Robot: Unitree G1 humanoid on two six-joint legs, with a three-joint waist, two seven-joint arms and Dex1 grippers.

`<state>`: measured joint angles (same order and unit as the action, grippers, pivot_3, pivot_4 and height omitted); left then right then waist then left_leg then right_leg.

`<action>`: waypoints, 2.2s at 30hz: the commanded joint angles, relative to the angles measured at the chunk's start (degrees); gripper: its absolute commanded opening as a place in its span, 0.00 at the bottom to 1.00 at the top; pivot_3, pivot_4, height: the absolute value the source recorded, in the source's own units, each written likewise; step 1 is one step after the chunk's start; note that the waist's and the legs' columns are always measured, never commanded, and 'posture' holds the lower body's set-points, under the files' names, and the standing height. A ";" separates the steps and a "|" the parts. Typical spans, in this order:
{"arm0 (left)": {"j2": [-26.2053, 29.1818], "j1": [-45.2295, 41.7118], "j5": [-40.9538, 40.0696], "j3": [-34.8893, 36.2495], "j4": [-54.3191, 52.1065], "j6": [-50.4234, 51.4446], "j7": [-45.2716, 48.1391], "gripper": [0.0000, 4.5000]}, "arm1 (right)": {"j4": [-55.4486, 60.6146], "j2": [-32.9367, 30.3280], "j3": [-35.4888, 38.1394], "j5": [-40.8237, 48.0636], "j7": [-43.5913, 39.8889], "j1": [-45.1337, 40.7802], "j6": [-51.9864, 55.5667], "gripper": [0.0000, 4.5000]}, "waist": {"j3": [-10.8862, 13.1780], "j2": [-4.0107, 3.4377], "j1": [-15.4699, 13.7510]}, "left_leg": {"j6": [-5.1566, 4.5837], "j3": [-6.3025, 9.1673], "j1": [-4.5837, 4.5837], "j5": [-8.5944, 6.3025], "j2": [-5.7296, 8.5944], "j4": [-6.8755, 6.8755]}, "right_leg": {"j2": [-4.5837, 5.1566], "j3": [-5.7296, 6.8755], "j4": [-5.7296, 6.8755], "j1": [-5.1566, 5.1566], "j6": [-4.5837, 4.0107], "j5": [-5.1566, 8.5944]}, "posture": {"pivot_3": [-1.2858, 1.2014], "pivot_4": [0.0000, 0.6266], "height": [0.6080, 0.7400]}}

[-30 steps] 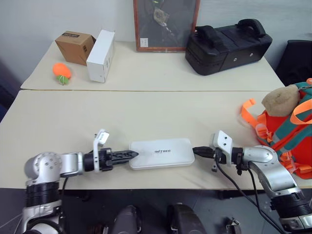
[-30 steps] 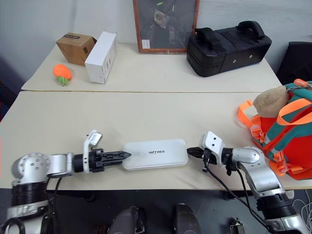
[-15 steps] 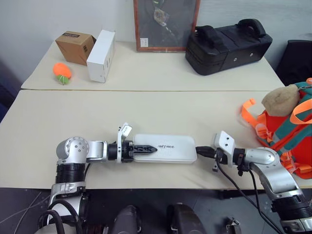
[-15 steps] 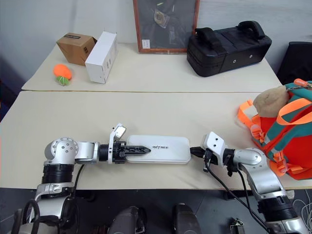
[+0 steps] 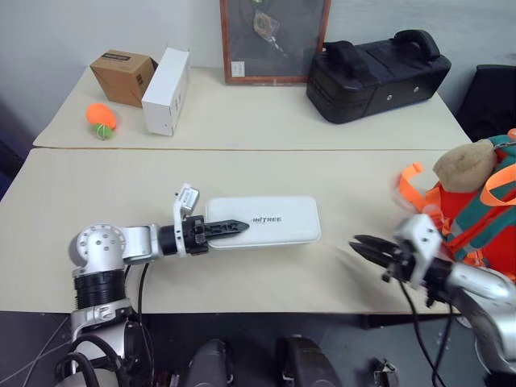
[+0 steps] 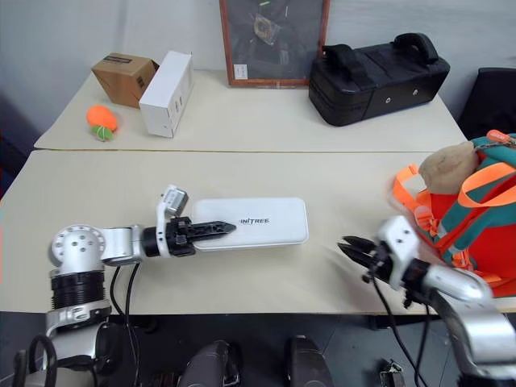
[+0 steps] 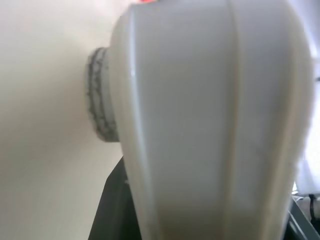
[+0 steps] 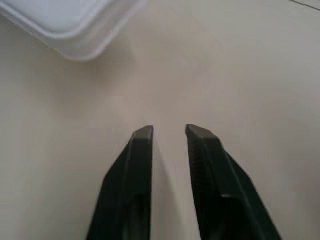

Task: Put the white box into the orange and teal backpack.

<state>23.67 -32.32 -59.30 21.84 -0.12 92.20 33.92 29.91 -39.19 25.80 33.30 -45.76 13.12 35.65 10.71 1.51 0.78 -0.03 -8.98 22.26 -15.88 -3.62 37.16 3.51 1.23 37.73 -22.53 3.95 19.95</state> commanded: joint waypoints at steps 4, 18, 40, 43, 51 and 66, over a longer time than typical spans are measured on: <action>0.10 0.24 -3.81 0.05 -9.15 -5.75 1.96 0.29 | 5.64 -1.43 26.09 11.48 0.25 13.67 8.93 0.73 | 0.00 0.01 -0.51 | -0.05 -0.04 -0.05 0.00 0.02 -0.01 | -0.01 -0.07 -0.16 0.10 0.01 -0.01 | 0.52 0.24 1.00; 0.21 -4.72 -7.86 -0.62 -12.45 -11.45 -0.76 0.29 | -10.26 -0.59 20.12 12.41 17.09 -9.71 9.87 0.99 | 0.01 0.02 1.13 | 0.01 -0.08 -0.05 0.03 -0.02 -0.08 | -0.16 -0.18 -0.13 0.00 0.01 0.00 | 0.52 0.24 1.00; 4.97 -2.68 -6.49 2.01 -9.88 -20.18 -9.04 0.29 | -20.24 -0.28 4.93 14.87 1.09 -25.70 1.27 0.00 | 0.04 -0.04 0.99 | 0.09 -0.20 -0.05 0.16 -0.08 -0.07 | -0.25 -0.28 -0.03 -0.08 0.03 -0.01 | 0.52 0.24 1.00; 7.80 -2.91 -4.99 1.69 -8.35 -21.98 -7.07 0.29 | -14.99 -5.26 1.40 22.40 -7.43 -25.89 8.65 0.00 | 0.06 -0.06 1.09 | 0.09 -0.20 -0.04 0.15 -0.10 -0.08 | -0.24 -0.28 -0.04 -0.10 0.03 -0.01 | 0.52 0.24 1.00; 17.34 -7.94 0.62 -0.04 -0.58 -27.71 1.86 0.29 | -10.48 -15.87 -9.25 29.05 -27.31 -32.72 15.35 0.00 | 0.15 0.06 1.04 | 0.11 -0.21 0.00 0.12 -0.18 -0.09 | -0.30 -0.27 -0.09 -0.17 -0.02 0.02 | 0.52 0.24 1.00; 19.77 -13.37 1.23 -5.30 -4.99 -33.57 13.78 0.29 | -18.43 -21.38 -18.59 24.54 -43.41 -41.69 17.61 0.00 | 0.18 0.10 0.66 | -0.12 -0.16 0.29 -0.10 -0.05 0.00 | -0.05 -0.12 -0.27 -0.27 -0.02 0.02 | 0.52 0.24 1.00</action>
<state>43.75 -44.65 -59.32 17.60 -4.25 61.29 46.82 10.99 -59.04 6.53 57.49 -86.81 -28.02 53.53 10.90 1.62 1.44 -0.16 -9.14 22.54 -15.96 -3.66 37.21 3.46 1.12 37.48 -22.79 3.94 19.97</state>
